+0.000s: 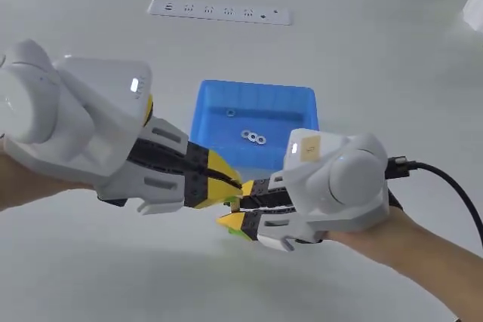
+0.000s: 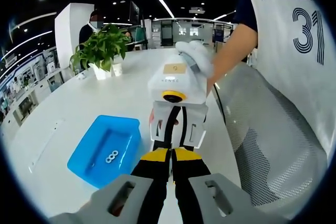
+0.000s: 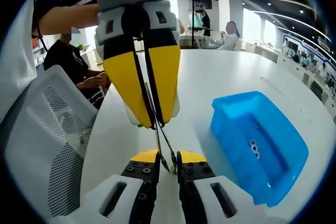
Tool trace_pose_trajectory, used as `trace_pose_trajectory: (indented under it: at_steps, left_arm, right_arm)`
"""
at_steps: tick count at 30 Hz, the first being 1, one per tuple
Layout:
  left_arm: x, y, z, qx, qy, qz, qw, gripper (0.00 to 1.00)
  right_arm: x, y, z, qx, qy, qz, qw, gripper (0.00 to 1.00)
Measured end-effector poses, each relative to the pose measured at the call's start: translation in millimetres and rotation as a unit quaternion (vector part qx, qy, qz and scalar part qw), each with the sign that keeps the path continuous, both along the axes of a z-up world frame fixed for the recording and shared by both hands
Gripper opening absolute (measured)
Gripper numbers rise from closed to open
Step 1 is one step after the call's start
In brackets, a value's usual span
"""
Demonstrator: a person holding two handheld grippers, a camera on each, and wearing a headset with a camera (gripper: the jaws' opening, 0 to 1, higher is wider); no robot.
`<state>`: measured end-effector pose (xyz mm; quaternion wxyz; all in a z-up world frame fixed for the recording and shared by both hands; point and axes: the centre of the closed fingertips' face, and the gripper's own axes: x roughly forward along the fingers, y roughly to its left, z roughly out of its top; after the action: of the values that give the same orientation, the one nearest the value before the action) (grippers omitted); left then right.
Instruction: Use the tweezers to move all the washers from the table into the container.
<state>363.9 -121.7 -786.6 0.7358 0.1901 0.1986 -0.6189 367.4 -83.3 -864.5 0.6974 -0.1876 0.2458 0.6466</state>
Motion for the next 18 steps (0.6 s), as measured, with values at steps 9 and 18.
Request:
trace_pose_trajectory:
  at_steps: [9, 18]
  left_arm:
    - [2.5, 1.1, 0.0, 0.004, -0.003, 0.0, 1.0, 0.05]
    - [2.6, -0.2, 3.1, 0.006, -0.003, -0.002, 1.0, 0.05]
  right_arm:
    - [0.0, -0.4, -1.3, -0.005, -0.01, 0.01, 0.9999, 0.13]
    - [-0.4, 0.0, 1.8, -0.006, -0.021, 0.016, 0.9996, 0.12]
